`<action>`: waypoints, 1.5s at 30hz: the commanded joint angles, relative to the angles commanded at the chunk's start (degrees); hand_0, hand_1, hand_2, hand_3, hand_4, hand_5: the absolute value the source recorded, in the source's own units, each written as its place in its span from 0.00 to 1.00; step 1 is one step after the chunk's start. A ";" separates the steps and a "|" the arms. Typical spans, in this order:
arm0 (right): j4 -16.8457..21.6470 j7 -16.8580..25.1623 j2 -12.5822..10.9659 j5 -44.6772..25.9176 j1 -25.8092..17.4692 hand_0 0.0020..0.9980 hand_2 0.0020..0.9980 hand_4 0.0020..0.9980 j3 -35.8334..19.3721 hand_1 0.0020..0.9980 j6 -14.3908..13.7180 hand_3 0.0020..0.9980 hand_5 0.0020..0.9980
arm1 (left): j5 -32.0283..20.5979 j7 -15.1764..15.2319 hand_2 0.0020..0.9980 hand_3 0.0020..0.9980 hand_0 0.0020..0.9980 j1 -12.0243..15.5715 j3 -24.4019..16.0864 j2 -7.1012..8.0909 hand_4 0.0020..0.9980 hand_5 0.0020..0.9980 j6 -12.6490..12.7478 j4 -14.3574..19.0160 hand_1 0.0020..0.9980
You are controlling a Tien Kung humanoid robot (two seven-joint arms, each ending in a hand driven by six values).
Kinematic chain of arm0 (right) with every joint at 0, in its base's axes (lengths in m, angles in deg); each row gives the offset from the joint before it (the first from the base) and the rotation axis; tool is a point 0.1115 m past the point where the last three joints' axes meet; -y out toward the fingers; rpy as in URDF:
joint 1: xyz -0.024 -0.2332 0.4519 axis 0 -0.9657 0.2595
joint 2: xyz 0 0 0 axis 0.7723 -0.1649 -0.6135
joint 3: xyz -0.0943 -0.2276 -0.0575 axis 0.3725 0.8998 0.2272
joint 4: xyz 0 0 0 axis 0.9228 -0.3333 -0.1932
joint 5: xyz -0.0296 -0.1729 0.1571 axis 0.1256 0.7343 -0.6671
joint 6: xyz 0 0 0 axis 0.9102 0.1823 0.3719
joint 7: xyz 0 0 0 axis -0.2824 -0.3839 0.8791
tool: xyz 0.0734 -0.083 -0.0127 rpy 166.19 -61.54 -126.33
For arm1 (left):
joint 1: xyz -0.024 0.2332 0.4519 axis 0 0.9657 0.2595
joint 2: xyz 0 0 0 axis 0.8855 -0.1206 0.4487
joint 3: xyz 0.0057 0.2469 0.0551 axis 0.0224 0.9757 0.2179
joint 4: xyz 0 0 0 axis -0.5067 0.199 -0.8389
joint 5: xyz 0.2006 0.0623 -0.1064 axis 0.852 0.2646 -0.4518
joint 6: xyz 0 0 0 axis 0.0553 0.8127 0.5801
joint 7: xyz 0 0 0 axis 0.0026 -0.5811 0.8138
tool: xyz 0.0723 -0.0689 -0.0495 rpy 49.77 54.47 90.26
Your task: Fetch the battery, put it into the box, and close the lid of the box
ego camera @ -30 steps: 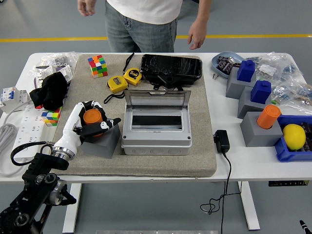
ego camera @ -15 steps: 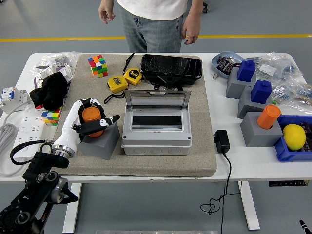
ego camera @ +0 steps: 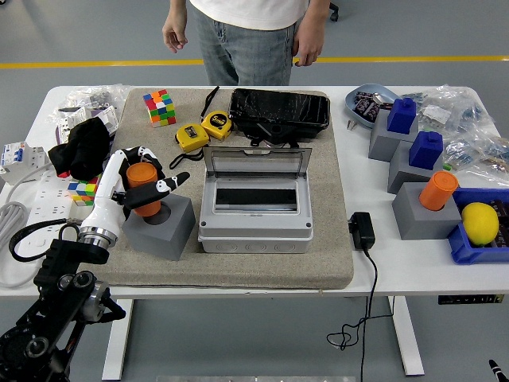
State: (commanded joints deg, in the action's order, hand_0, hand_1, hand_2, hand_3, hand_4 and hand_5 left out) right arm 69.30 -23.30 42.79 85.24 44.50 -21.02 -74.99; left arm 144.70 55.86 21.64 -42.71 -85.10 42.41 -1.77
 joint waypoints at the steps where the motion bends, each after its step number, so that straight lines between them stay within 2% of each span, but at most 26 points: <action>1: 0.00 -0.01 0.00 0.00 0.01 0.67 0.60 1.00 0.00 0.59 0.00 0.65 1.00 | 0.06 0.18 0.07 0.04 0.04 -0.17 -0.05 0.07 1.00 0.00 0.47 0.24 0.03; 4: -0.02 0.00 -0.02 -0.01 0.03 0.67 0.60 1.00 -0.01 0.59 -0.02 0.65 1.00 | 0.08 0.80 0.07 0.04 0.04 -0.77 0.09 0.29 1.00 0.00 2.23 1.23 0.03; 5: -0.03 0.00 -0.04 -0.02 0.03 0.67 0.60 1.00 -0.02 0.59 -0.03 0.65 1.00 | 0.27 1.02 0.04 0.01 0.03 -0.95 0.25 0.36 0.96 0.06 2.99 1.68 0.00; 10: -0.05 -0.02 -0.09 0.04 0.22 0.67 0.60 1.00 -0.15 0.59 -0.05 0.65 1.00 | 1.99 2.08 0.04 0.01 0.03 -1.47 2.30 0.93 0.96 0.06 7.32 4.91 0.00; 11: -0.04 -0.03 -0.08 0.07 0.24 0.67 0.60 1.00 -0.21 0.59 -0.05 0.65 1.00 | 2.69 2.07 0.03 0.00 0.04 -1.46 2.76 1.05 0.89 0.15 7.87 5.63 0.00; 13: -0.04 -0.05 -0.09 0.11 0.27 0.67 0.60 1.00 -0.24 0.59 -0.07 0.65 1.00 | 6.04 1.64 0.03 0.00 0.04 -1.52 4.98 1.74 0.89 0.15 9.13 8.13 0.00; 16: -0.08 -0.07 -0.13 0.16 0.34 0.67 0.60 1.00 -0.32 0.59 -0.11 0.65 1.00 | 11.42 1.04 0.03 0.00 0.04 -1.92 9.36 3.45 0.89 0.15 9.53 11.42 0.00; 17: -0.09 -0.08 -0.14 0.18 0.36 0.67 0.60 1.00 -0.34 0.59 -0.11 0.65 1.00 | 13.19 0.94 0.01 0.00 0.04 -2.08 10.78 3.90 0.87 0.33 9.45 12.16 0.00; 22: -0.05 -0.14 -0.25 0.24 0.54 0.67 0.60 1.00 -0.38 0.59 -0.08 0.65 1.00 | 21.40 0.53 0.01 0.00 0.04 -3.63 18.13 5.82 0.87 0.33 8.50 14.91 0.00; 23: -0.04 -0.17 -0.27 0.26 0.56 0.67 0.60 1.00 -0.36 0.59 -0.08 0.65 1.00 | 22.82 0.50 0.00 0.00 0.04 -4.23 19.57 6.14 0.87 0.43 8.30 15.00 0.00; 28: -0.09 -0.24 -0.35 0.18 0.69 0.67 0.60 1.00 -0.10 0.59 -0.08 0.65 1.00 | 28.11 0.61 0.00 0.00 0.04 -7.51 25.92 7.05 0.87 0.43 8.30 13.56 0.00; 29: -0.09 -0.25 -0.37 0.16 0.75 0.67 0.60 1.00 -0.07 0.59 -0.09 0.65 1.00 | 29.34 0.73 0.00 0.00 0.04 -8.35 27.22 7.14 0.87 0.46 8.42 12.96 0.00; 33: -0.11 -0.31 -0.41 0.07 0.86 0.67 0.60 1.00 0.14 0.59 -0.08 0.65 1.00 | 32.38 1.27 0.00 0.00 0.04 -10.93 30.58 7.25 0.87 0.46 9.02 10.53 0.00; 35: -0.10 -0.37 -0.44 0.07 0.90 0.67 0.60 1.00 0.22 0.59 -0.06 0.65 1.00 | 32.80 1.78 0.00 0.00 0.04 -12.56 32.71 7.13 0.88 0.49 9.59 8.36 0.00; 45: -0.14 -0.46 -0.51 -0.31 1.04 0.67 0.60 1.00 1.12 0.59 -0.02 0.65 1.00 | 31.36 3.79 0.00 0.00 0.04 -18.11 39.38 5.47 0.88 0.49 11.85 -1.35 0.00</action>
State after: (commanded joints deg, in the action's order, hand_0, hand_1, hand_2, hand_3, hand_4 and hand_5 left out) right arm 69.16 -23.76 42.28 84.93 45.54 -19.90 -75.01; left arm 176.05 59.65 3.53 -3.32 -79.63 54.26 -3.13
